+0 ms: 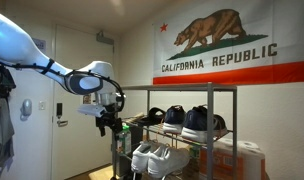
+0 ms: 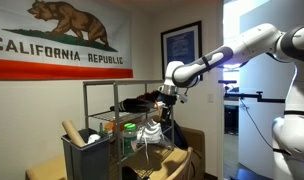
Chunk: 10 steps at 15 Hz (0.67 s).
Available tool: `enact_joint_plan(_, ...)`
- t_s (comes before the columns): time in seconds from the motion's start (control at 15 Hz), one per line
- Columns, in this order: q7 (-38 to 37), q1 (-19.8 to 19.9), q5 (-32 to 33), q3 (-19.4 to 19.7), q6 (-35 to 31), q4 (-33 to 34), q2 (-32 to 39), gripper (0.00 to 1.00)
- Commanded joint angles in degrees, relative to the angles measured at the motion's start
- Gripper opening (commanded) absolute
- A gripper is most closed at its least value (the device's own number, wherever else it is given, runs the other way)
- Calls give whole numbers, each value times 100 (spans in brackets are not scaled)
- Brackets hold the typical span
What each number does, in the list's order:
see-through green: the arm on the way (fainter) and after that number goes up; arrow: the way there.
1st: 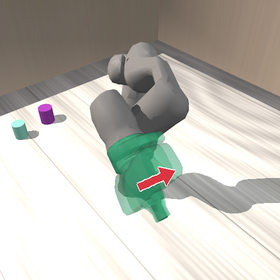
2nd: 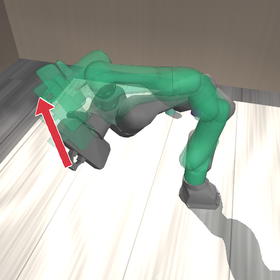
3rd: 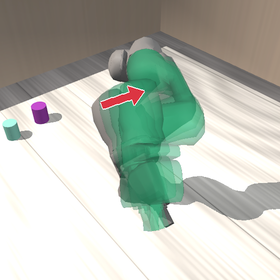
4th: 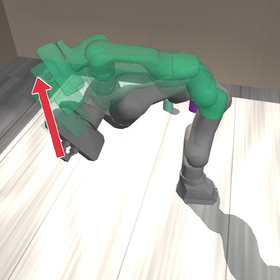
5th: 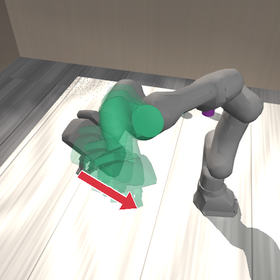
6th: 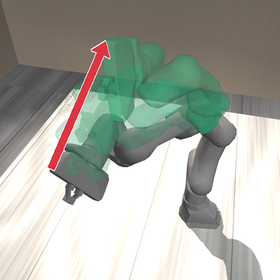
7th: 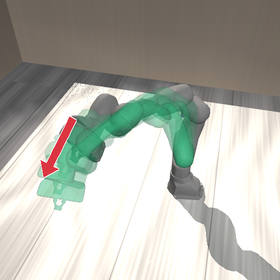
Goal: Remove the bottle from the shoe rack and place it in the grey bin
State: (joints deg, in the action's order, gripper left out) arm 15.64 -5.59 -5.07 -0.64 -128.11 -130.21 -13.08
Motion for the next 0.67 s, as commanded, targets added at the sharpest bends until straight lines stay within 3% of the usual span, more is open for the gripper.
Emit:
enact_joint_plan(0.0,-271,-172,-386,-196,-581,2,136,100)
enact_joint_plan(0.6,-1341,-474,-341,-822,-2505,5,736,100)
